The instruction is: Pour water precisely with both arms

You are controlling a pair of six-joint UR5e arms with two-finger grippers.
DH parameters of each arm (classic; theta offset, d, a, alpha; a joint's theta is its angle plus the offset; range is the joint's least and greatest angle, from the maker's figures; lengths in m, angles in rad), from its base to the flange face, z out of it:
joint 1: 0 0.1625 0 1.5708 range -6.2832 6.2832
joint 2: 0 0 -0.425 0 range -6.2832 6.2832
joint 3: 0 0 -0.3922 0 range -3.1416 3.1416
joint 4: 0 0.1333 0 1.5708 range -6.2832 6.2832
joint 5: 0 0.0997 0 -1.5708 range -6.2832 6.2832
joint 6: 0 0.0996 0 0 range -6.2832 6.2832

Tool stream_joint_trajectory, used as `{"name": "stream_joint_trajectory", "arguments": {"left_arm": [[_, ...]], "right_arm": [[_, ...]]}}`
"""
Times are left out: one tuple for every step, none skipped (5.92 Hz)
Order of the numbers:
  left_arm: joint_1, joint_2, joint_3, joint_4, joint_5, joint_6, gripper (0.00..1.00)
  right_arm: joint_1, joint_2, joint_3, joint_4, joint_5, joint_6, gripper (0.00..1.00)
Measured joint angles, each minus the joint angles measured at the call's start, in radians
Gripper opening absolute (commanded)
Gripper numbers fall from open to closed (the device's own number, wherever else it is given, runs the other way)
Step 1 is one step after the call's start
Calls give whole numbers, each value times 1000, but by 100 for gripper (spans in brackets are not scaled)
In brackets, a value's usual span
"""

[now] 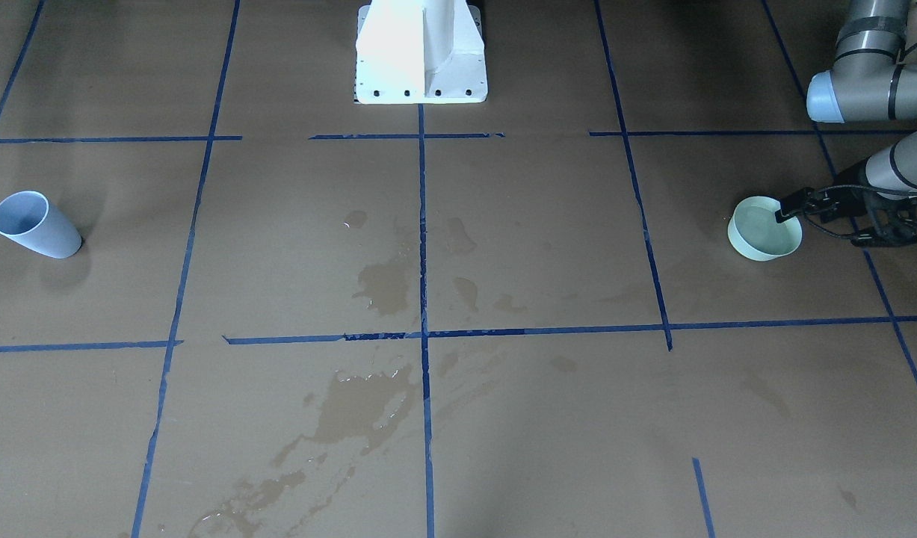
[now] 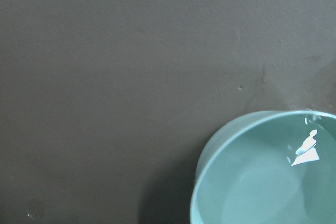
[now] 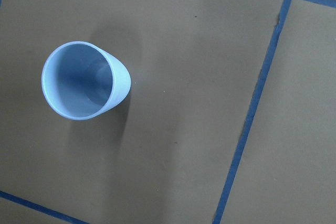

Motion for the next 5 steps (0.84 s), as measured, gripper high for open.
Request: {"name": "stream_joint_trajectory", "arguments": {"left_arm": [[3,-2,4,0,0,0,42],[8,-2,5,0,0,0,42],[13,-3,7,0,0,1,35],[20,-5,11,-8,1,1,13],[25,-6,18,-22,1,1,2]], "right_arm": [[0,0,1,1,1,0,100],[0,0,2,1,2,0,100],[0,0,3,1,2,0,100],[0,0,4,1,2,0,100],[0,0,4,1,2,0,100]]}}
